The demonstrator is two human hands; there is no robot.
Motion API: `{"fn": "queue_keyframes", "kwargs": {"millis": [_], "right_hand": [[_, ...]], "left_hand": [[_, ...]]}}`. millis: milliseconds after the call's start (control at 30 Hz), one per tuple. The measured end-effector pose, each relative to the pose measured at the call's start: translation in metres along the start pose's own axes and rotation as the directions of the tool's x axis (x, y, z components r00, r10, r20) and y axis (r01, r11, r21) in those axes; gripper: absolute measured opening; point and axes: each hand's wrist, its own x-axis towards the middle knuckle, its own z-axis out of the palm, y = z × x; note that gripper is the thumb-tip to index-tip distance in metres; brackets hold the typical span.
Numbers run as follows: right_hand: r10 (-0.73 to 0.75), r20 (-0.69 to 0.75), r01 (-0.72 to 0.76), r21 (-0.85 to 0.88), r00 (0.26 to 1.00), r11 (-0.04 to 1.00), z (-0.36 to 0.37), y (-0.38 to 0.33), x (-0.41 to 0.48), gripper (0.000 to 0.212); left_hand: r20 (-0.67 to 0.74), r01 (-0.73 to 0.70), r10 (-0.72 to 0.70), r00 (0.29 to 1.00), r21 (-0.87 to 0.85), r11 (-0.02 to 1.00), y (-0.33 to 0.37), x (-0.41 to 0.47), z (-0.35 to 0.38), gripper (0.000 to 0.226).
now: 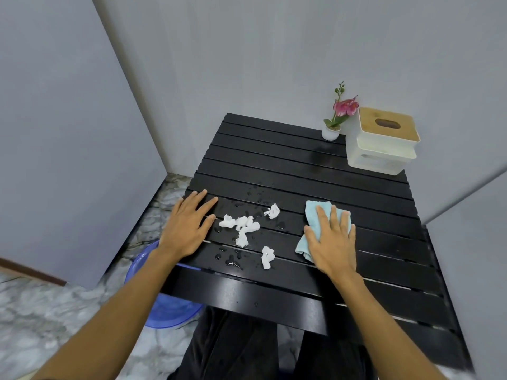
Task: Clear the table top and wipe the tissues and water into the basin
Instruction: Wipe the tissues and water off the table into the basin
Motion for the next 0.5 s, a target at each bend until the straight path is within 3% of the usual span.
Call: {"fn": "queue_keyframes", "kwargs": {"millis": [500], "right_hand": [[-0.284, 0.027, 0.284, 0.002, 0.959, 0.959, 0.021, -0.058, 0.040, 0.054]], "left_hand": [[-0.025, -0.004, 0.005, 1.000, 0.016, 1.000, 0.001, -0.001, 0.003, 0.053]]}}
